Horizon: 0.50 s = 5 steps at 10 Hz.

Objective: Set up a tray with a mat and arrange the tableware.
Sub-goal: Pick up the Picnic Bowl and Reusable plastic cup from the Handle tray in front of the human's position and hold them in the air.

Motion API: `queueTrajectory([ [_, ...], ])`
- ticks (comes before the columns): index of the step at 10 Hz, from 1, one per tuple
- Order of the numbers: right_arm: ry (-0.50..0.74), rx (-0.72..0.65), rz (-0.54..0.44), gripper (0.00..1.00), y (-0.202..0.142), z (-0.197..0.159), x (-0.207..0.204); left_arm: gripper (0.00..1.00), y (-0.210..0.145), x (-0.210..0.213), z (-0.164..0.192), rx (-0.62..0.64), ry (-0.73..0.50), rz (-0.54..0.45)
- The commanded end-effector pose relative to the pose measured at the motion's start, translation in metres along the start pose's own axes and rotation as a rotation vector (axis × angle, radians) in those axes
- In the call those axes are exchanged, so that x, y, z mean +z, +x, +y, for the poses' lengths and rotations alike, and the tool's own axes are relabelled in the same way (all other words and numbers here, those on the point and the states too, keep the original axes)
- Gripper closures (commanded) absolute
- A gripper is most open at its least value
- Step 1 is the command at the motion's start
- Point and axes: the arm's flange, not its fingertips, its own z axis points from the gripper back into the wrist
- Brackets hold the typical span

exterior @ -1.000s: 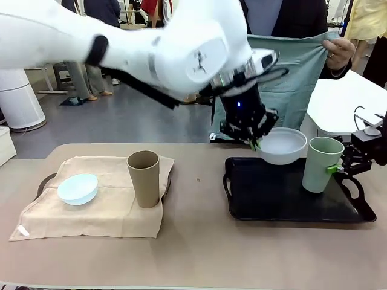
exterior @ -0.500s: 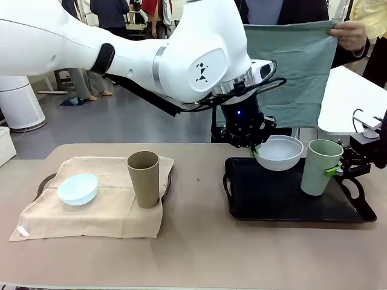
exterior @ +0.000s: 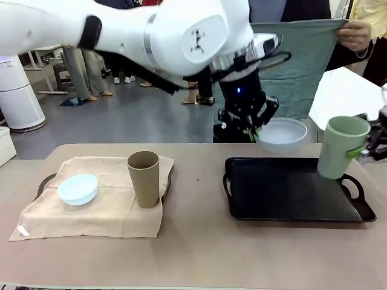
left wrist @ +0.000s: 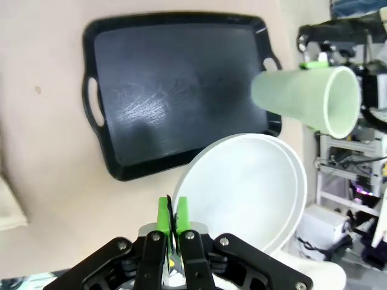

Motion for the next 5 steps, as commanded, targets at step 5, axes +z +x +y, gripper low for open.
queueTrajectory([
  [5,-0.077,0.011,0.046,0.11,0.079,0.068,0.027,0.96,-0.002,0.068,-0.004,-0.004,0.088,-0.145],
])
